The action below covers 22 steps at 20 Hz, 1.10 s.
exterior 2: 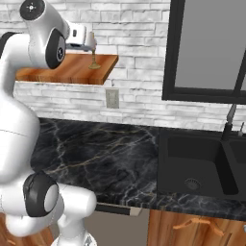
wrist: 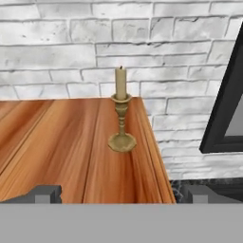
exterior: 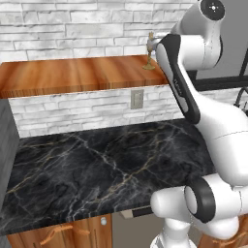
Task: Get the candle and the liquor from the cabinet and move them to the dining counter.
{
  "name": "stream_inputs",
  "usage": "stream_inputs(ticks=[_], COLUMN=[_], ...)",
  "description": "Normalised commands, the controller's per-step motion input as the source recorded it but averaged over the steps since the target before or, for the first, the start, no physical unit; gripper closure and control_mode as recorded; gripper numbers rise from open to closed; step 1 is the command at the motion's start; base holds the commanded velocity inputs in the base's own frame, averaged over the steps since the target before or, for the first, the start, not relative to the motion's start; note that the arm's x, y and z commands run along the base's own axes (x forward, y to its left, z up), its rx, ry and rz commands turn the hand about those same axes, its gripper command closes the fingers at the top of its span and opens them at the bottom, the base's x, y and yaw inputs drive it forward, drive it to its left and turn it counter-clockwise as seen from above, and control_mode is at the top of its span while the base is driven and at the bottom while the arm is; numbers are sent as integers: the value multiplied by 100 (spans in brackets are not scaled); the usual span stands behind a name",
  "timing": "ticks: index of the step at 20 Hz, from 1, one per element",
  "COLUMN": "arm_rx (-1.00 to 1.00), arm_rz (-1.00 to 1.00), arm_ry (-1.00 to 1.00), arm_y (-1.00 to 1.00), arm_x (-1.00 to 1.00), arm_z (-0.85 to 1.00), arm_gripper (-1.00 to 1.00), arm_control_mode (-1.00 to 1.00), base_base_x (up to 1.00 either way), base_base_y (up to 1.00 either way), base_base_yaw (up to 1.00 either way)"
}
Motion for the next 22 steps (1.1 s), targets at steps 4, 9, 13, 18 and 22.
stream_inputs(ticks=[4, 9, 13, 18, 22], arm_rx=[0, 0, 0, 0, 0], arm_rz=[0, 0, 0, 0, 0], arm_ry=[1, 0, 0, 0, 0], arm_y=[0, 0, 0, 0, 0], arm_x=[48, 38, 31, 27, 28], arm_z=[-11, -16, -14, -3, 0], arm_gripper=[-100, -100, -100, -100, -100], arm_control_mode=[-100, -100, -100, -100, -100], base_base_x=[0, 0, 0, 0, 0], base_base_y=[0, 0, 0, 0, 0], base_base_yaw=[0, 0, 0, 0, 0])
